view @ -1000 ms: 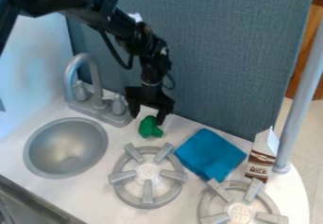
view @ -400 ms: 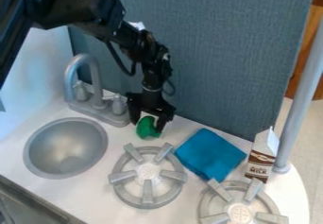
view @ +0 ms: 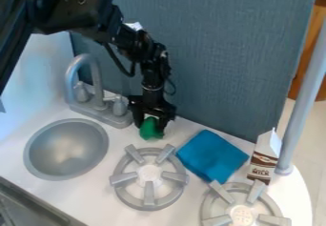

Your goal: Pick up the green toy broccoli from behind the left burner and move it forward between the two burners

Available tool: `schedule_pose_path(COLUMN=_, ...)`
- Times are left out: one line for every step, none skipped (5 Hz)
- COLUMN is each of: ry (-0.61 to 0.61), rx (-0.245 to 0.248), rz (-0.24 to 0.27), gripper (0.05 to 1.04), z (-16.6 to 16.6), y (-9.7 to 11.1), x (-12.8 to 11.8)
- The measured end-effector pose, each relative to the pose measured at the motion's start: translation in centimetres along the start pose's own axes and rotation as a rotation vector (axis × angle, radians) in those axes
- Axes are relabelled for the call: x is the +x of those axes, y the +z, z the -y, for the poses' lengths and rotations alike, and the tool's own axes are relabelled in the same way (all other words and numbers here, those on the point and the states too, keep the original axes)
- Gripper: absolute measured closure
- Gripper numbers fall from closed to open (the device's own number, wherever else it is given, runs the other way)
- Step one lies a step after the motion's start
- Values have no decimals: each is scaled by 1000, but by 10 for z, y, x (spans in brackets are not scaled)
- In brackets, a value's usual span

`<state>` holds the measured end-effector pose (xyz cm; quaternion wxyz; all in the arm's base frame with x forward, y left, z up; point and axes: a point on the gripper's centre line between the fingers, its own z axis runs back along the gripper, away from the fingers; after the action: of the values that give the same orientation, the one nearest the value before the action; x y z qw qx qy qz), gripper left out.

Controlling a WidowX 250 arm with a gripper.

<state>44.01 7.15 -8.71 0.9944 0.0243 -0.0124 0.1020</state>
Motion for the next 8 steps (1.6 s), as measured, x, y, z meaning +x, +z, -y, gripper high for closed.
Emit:
schedule_pose_path(ry=14, rx=-18, rz=-19, gripper=342, z=-1, y=2, x=-3)
schedule_pose_path(ry=54, rx=-70, rz=-35, gripper=437, z=-5, y=13, x=-9)
schedule_pose_path(ry=53, rx=-185, rz=23, gripper=438, z=-5, y=58, x=-14)
schedule_pose_path(ry=21, rx=-242, rz=99, gripper=438, z=-3, y=99, x=-30)
schedule_pose_path(ry=-19, rx=-234, rz=80, gripper=438, z=1, y=91, x=-55)
schedule_pose_path(ry=-140, rx=-197, rz=49, gripper=438, z=34, y=75, x=-88)
schedule_pose_path(ry=-263, rx=-155, rz=44, gripper=438, z=69, y=59, x=-114)
schedule_pose_path(ry=-341, rx=-131, rz=48, gripper=438, z=93, y=46, x=-127)
